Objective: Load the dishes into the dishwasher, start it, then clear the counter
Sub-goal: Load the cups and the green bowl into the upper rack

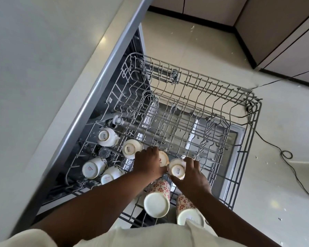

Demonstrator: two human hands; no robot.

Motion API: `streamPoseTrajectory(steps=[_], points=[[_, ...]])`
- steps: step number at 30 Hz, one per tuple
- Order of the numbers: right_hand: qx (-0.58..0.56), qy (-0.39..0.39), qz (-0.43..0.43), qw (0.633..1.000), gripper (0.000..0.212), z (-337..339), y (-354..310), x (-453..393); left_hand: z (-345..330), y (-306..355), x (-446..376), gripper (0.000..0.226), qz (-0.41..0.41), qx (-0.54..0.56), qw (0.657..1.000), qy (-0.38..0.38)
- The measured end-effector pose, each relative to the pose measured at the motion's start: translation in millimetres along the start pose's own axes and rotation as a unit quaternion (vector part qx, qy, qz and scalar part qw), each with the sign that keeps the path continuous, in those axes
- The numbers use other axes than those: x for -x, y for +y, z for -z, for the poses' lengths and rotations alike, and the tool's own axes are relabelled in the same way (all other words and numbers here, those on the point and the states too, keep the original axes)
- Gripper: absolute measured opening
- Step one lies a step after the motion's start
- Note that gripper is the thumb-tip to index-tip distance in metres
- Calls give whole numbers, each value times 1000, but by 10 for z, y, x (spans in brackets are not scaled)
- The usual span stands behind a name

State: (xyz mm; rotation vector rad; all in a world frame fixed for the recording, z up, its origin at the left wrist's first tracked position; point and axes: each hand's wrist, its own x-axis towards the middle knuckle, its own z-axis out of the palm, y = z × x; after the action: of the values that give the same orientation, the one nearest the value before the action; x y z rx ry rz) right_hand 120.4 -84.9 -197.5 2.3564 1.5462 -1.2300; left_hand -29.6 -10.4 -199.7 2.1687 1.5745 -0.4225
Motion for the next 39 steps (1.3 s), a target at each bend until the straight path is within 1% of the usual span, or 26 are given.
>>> streamPoseTrajectory(steps=[3,6,9,13,16,21,24,28,30,31,35,39], points=[[-1,2,10,1000,75,6,13,-11,-23,4,3,75,2,2,1000,6],[4,6,24,1000,78,23,23,-2,-31,-1,17,82,0,8,1000,5],[9,17,37,999,82,65,56,38,-13,-3,61,83,-5,9,1000,9],[87,64,66,992,76,187,117,107,57,-8,177,84,-16,21,999,24],[124,90,76,985,74,291,175,162,146,-7,313,76,-16,28,998,51],[173,116,126,970,81,478,220,278,281,-57,628,59,-40,40,988,141],[212,124,178,953,80,573,163,398,317,-107,932,53,-62,57,979,187],[263,100,218,934,89,651,-56,619,357,-103,1450,54,-69,19,970,233],[280,132,265,913,88,672,-227,770,388,-84,1690,53,-64,37,963,260],[288,123,283,906,90,674,-319,838,426,-77,1820,54,-57,43,959,273],[289,87,371,878,90,632,-810,1134,592,-124,2235,58,5,18,948,316],[285,133,486,815,84,602,-1383,1479,863,-381,2664,60,94,-10,922,376]])
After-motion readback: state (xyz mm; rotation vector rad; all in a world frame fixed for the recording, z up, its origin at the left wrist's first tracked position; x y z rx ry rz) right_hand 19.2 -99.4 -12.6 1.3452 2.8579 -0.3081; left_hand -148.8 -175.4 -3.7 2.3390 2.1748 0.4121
